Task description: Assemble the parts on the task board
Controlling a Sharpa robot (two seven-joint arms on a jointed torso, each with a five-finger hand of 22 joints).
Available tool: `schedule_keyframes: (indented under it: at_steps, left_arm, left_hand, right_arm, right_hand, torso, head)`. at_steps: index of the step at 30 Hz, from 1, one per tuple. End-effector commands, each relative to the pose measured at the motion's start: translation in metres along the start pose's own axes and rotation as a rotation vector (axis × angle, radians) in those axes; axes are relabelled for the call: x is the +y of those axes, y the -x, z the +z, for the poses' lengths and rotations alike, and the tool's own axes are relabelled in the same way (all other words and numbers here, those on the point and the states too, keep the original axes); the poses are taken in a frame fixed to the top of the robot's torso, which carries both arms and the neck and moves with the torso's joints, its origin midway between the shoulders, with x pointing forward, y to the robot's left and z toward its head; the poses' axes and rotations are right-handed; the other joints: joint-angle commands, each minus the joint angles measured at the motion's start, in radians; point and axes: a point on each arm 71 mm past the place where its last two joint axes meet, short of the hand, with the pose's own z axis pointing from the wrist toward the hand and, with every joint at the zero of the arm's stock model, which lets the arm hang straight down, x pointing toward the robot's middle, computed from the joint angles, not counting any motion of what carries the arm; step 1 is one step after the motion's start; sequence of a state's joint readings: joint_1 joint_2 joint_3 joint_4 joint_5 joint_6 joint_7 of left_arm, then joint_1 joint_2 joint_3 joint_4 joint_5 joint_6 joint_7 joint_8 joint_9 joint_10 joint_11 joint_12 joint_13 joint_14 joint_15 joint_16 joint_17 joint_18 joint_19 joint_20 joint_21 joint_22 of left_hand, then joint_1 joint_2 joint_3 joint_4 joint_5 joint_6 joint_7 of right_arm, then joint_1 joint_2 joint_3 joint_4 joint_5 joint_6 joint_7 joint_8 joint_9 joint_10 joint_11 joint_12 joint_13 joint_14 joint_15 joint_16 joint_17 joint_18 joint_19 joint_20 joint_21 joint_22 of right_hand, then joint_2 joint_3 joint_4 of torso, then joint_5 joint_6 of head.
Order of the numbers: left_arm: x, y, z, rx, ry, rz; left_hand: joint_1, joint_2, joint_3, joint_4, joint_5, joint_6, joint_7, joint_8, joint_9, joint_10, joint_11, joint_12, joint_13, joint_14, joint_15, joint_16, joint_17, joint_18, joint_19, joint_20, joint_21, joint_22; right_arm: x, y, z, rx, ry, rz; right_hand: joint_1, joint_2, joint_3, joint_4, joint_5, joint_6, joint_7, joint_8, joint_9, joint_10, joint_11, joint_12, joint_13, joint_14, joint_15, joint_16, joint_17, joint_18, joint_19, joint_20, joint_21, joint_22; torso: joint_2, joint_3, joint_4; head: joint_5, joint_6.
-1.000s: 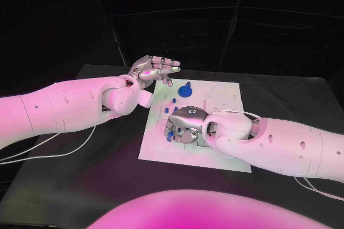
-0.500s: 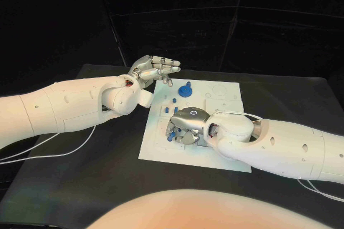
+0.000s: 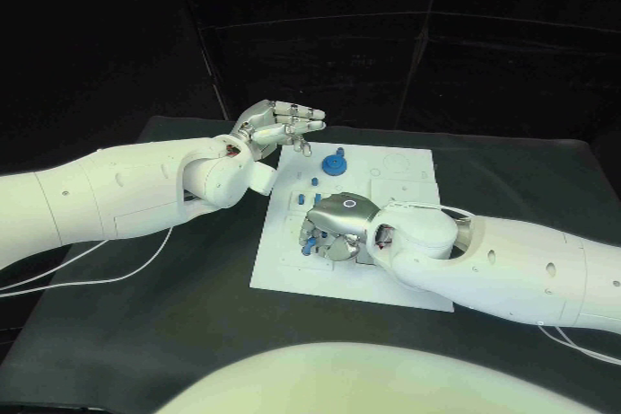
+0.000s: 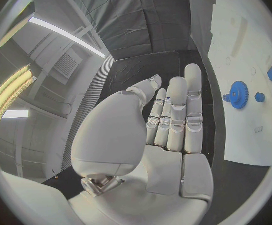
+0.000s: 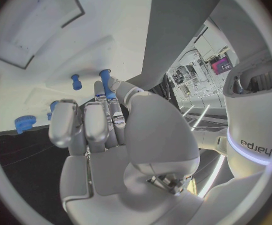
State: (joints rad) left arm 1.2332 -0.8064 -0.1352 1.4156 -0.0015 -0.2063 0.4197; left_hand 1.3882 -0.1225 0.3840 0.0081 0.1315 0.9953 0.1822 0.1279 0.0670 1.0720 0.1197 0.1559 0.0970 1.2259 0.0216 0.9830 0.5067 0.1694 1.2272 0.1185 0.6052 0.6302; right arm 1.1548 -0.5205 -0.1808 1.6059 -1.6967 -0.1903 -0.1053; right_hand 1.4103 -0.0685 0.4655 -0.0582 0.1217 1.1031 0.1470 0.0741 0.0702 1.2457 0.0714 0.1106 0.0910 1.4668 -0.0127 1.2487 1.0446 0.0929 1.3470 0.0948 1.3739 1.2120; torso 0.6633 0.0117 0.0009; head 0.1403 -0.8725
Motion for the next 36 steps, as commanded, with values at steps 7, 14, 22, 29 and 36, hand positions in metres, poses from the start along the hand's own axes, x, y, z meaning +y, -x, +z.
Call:
schedule_keyframes:
  at_steps: [7, 14, 22, 29, 36]
  left_arm:
    - [-0.0013, -0.0013, 0.0003, 0.012, -0.005, -0.008]
    - [-0.0013, -0.0012, 0.0002, 0.012, -0.005, -0.008]
    - [-0.0013, -0.0008, 0.0000, 0.011, -0.004, -0.007]
    - [-0.0013, -0.0008, 0.0002, 0.011, -0.004, -0.007]
    - [-0.0011, -0.0006, 0.0004, 0.011, -0.003, -0.007]
  left_hand:
    - [0.001, 0.010, -0.004, -0.002, 0.001, -0.002, -0.002, 0.002, 0.001, -0.001, -0.007, 0.004, -0.001, -0.005, 0.000, -0.006, -0.001, 0.014, 0.000, -0.001, -0.003, 0.000]
    - [0.001, 0.010, -0.004, -0.002, 0.001, -0.002, -0.002, 0.002, 0.001, -0.001, -0.007, 0.004, -0.001, -0.005, 0.000, -0.006, -0.001, 0.014, 0.000, -0.001, -0.003, 0.000]
    - [0.001, 0.010, -0.004, -0.002, 0.001, -0.002, -0.002, 0.002, 0.001, -0.001, -0.007, 0.004, -0.001, -0.005, 0.000, -0.006, -0.001, 0.014, 0.000, -0.001, -0.003, 0.000]
    - [0.001, 0.010, -0.004, -0.002, 0.001, -0.002, -0.002, 0.002, 0.001, -0.001, -0.007, 0.004, -0.001, -0.005, 0.000, -0.006, -0.001, 0.014, 0.000, -0.001, -0.003, 0.000]
    - [0.001, 0.011, -0.004, -0.002, 0.001, -0.002, -0.002, 0.002, 0.001, -0.002, -0.006, 0.004, -0.002, -0.006, 0.000, -0.006, -0.001, 0.013, 0.000, -0.001, -0.003, 0.000]
  right_arm:
    - [0.0004, -0.0004, 0.0034, 0.019, -0.008, -0.010]
    - [0.0002, -0.0018, 0.0053, 0.041, -0.020, -0.017]
    - [0.0014, 0.0000, 0.0068, 0.015, -0.007, -0.013]
    - [0.0028, 0.0007, 0.0074, 0.004, 0.004, -0.007]
    - [0.0036, 0.0010, 0.0065, 0.000, 0.009, 0.000]
  right_hand:
    - [-0.025, -0.012, -0.001, 0.005, 0.004, -0.011, 0.010, -0.007, -0.002, -0.004, 0.007, -0.016, -0.001, 0.016, 0.008, 0.001, -0.004, -0.010, -0.006, 0.007, 0.001, -0.005]
    - [-0.041, -0.024, -0.009, 0.009, 0.008, -0.022, 0.014, -0.010, -0.003, -0.015, 0.011, -0.026, -0.002, 0.013, 0.011, -0.003, -0.012, -0.008, -0.015, 0.010, -0.006, -0.017]
    - [-0.087, -0.067, -0.045, 0.025, 0.038, -0.117, 0.023, -0.014, -0.007, -0.131, 0.036, -0.044, -0.024, -0.005, 0.032, -0.031, -0.055, 0.007, -0.066, 0.030, -0.051, -0.085]
    - [-0.089, -0.068, -0.053, 0.027, 0.039, -0.130, 0.020, -0.013, -0.006, -0.132, 0.034, -0.038, -0.022, -0.003, 0.032, -0.026, -0.048, 0.007, -0.064, 0.031, -0.051, -0.084]
    - [-0.087, -0.064, -0.061, 0.028, 0.040, -0.139, 0.013, -0.010, -0.004, -0.109, 0.024, -0.018, -0.017, 0.003, 0.024, -0.014, -0.033, 0.005, -0.055, 0.026, -0.045, -0.072]
  torso:
    - [0.000, -0.0012, 0.0009]
    - [0.000, -0.0010, 0.0007]
    - [0.000, 0.0002, 0.0004]
    - [-0.001, 0.0003, 0.0002]
    - [0.000, 0.0006, -0.0002]
  head:
    - [-0.001, 0.000]
    - [0.001, 0.000]
    - [0.003, 0.000]
    - [0.003, 0.000]
    - [0.003, 0.000]
